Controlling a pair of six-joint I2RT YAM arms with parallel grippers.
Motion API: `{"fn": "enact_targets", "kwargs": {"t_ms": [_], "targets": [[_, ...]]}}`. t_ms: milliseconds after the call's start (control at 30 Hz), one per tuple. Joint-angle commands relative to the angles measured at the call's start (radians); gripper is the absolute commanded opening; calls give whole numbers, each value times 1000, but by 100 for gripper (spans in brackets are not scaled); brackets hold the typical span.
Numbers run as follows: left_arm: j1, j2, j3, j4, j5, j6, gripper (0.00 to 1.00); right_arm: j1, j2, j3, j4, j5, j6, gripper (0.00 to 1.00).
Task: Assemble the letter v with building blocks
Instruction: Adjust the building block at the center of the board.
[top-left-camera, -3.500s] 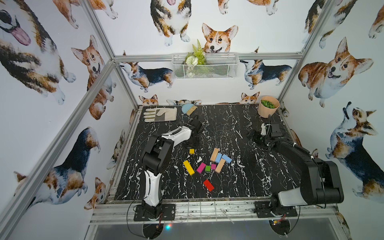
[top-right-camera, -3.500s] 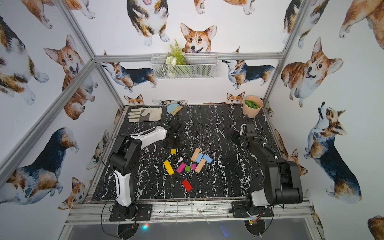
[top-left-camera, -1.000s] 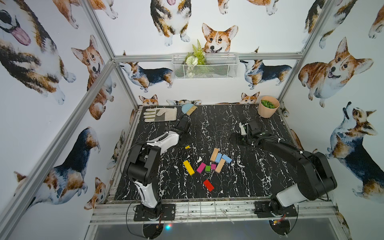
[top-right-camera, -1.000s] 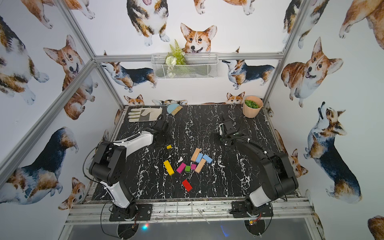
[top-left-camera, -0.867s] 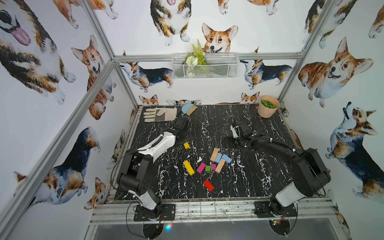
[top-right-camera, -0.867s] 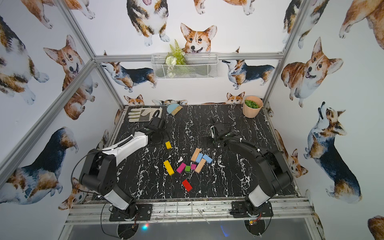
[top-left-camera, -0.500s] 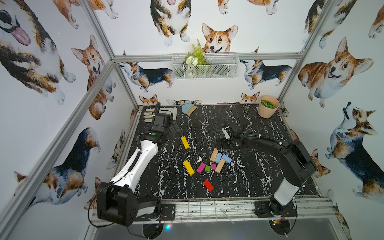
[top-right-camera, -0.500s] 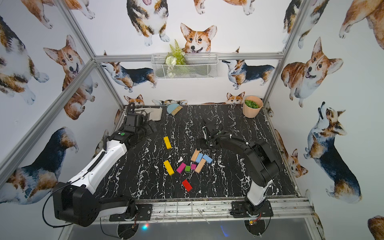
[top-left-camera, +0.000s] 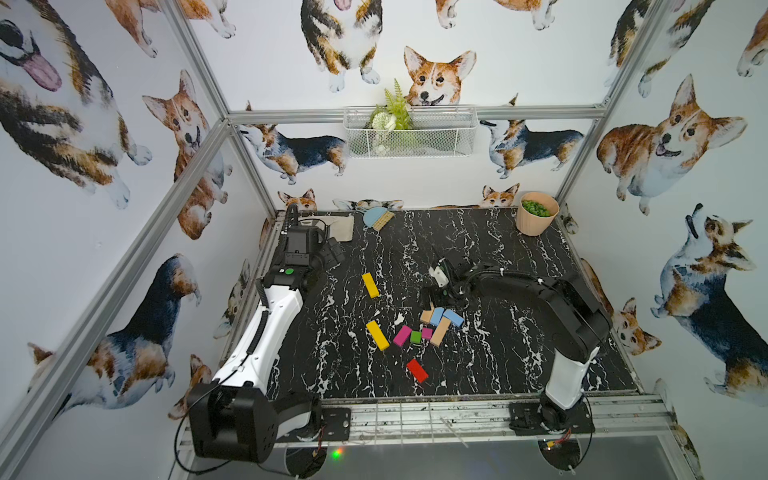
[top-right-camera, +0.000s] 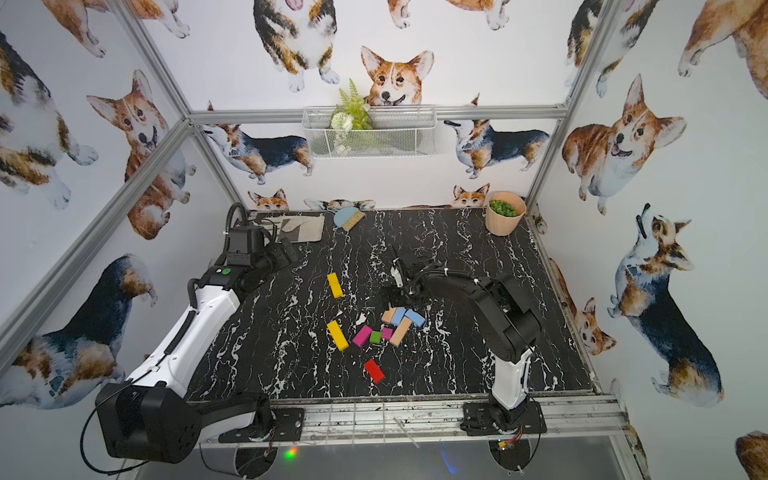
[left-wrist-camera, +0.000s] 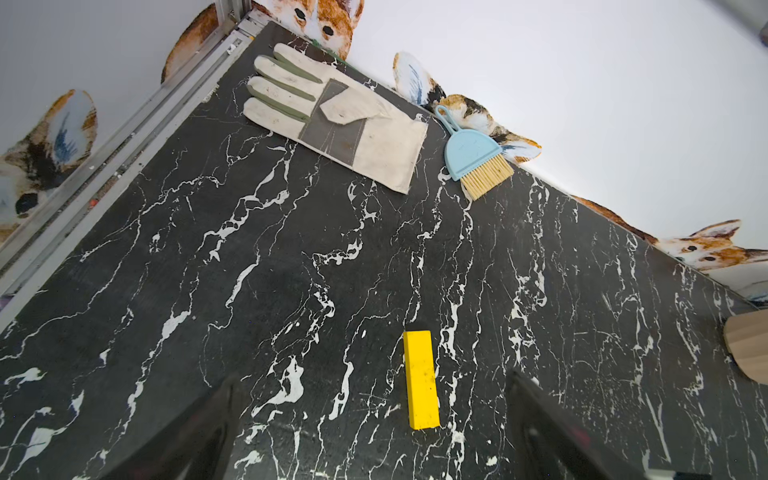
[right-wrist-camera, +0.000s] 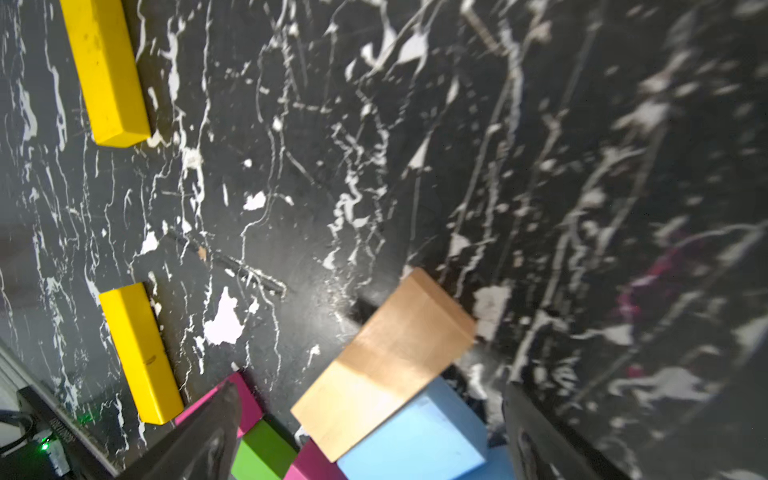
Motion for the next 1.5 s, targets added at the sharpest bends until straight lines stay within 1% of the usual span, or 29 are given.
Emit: {"fn": "enact_targets", "kwargs": {"t_ms": [0, 267, 400, 433, 467, 600, 700, 867, 967, 1067, 1233, 1467], "targets": [[6, -8, -5, 19, 12, 15, 100, 23, 19, 19, -36, -52, 2, 99], [16, -16, -18, 23, 11, 17, 100, 78, 51, 88, -105, -94, -27, 98], [16, -17, -20, 26, 17, 20, 100, 95, 70, 129, -145, -144, -17, 96], [16, -17, -21, 27, 17, 19, 100, 98, 68, 131, -151, -140, -18, 96], [17, -17, -21, 27, 17, 21, 100, 101, 53, 129, -165, -101, -15, 95], [18, -19, -25, 30, 23, 23, 100, 101, -64, 76, -181, 43, -3, 97], [18, -19, -22, 30, 24, 31, 100, 103, -141, 52, -258, 77, 14, 98], [24, -16, -21, 34, 20, 41, 100, 101, -241, -67, -292, 48, 83, 98], [26, -16, -21, 35, 24, 40, 100, 101, -270, -127, -290, 20, 120, 98], [27, -16, -21, 36, 25, 40, 100, 102, -293, -170, -267, 18, 142, 98], [28, -16, -24, 41, 27, 37, 100, 102, -243, -169, -229, 2, 142, 99], [28, -19, -31, 40, 11, 46, 100, 100, -138, -98, -206, -1, 94, 99]]}}
